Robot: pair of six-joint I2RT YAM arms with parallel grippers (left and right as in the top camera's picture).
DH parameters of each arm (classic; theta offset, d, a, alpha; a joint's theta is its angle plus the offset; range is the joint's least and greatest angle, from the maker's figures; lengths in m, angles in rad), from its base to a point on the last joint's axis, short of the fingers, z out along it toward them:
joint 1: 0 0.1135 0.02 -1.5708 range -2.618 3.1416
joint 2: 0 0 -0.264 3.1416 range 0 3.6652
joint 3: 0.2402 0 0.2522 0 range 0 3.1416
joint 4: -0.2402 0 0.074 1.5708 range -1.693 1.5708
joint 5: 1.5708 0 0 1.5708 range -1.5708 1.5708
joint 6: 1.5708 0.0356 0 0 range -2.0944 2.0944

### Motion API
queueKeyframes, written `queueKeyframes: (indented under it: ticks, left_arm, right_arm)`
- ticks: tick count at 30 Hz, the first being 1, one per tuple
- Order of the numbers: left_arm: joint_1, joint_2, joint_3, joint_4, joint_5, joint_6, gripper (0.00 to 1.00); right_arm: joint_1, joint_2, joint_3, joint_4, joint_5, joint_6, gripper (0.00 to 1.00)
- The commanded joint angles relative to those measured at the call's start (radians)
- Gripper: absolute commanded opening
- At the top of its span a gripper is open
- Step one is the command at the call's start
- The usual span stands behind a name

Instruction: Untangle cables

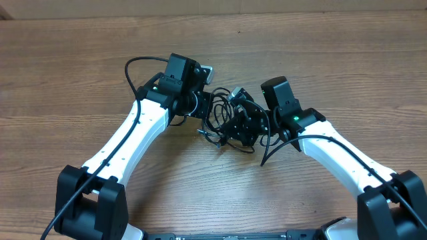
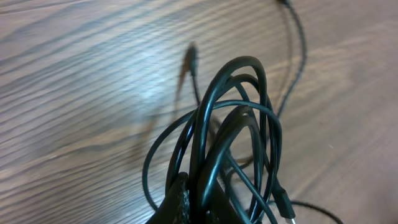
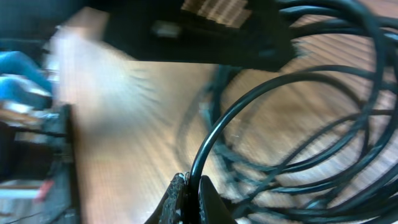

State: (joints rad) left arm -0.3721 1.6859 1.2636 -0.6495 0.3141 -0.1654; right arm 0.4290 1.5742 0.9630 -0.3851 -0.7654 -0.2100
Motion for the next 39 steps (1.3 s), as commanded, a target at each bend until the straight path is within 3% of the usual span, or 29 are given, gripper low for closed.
queueKeyframes:
  ticks: [1,5,13,17,18,19,22,23,24,25,27,30,32,35,37,39]
  left_arm:
    - [0.005,-0.005,0.007,0.011,-0.1,-0.105,0.04]
    - [0.005,-0.005,0.006,0.023,-0.101,-0.107,0.04]
    - [0.005,-0.005,0.003,0.023,-0.116,-0.166,0.04]
    - [0.005,-0.005,-0.001,0.022,-0.175,-0.276,0.04]
    - [0.005,-0.005,-0.001,0.023,-0.196,-0.346,0.04]
    - [0.005,-0.005,-0.001,0.023,-0.201,-0.374,0.04]
    - [0.005,-0.005,-0.001,0.018,-0.232,-0.552,0.04]
    - [0.005,-0.005,-0.001,0.017,-0.238,-0.599,0.07]
    - [0.005,-0.005,-0.001,0.013,-0.24,-0.644,0.23]
    - [0.005,-0.005,-0.001,0.011,-0.24,-0.65,0.31]
    - [0.005,-0.005,-0.001,-0.003,-0.244,-0.65,0.37]
    - [0.005,-0.005,-0.001,-0.054,-0.277,-0.649,0.75]
    - [0.005,-0.005,-0.001,-0.078,-0.293,-0.649,0.88]
    - [0.004,-0.005,-0.001,-0.087,-0.295,-0.649,0.95]
    - [0.003,-0.005,-0.001,-0.071,-0.295,-0.645,0.88]
    - [-0.004,0.0,-0.001,-0.005,-0.294,-0.562,0.78]
  right_arm:
    - [-0.055,-0.106,0.028,0.013,-0.248,-0.002,0.04]
    - [-0.122,-0.18,0.028,0.013,-0.32,-0.001,0.04]
    - [-0.397,-0.269,0.025,0.011,-0.322,0.026,0.04]
    - [-0.436,-0.249,0.018,-0.046,-0.051,0.142,0.04]
    - [-0.429,-0.235,0.018,-0.083,0.038,0.201,0.27]
    - [-0.428,-0.232,0.018,-0.092,0.045,0.214,0.33]
    - [-0.414,-0.222,0.018,-0.111,0.048,0.264,0.77]
    - [-0.406,-0.22,0.018,-0.115,0.047,0.267,0.86]
    - [-0.397,-0.22,0.018,-0.119,0.048,0.267,0.95]
    - [-0.39,-0.22,0.018,-0.123,0.048,0.267,1.0]
    - [-0.378,-0.22,0.018,-0.128,0.048,0.267,1.0]
    - [-0.359,-0.219,0.018,-0.134,0.064,0.267,1.0]
    - [-0.351,-0.219,0.018,-0.142,0.087,0.266,1.0]
    - [-0.346,-0.217,0.018,-0.148,0.107,0.267,1.0]
    - [-0.346,-0.216,0.018,-0.153,0.107,0.267,1.0]
    - [-0.346,-0.214,0.018,-0.166,0.112,0.267,1.0]
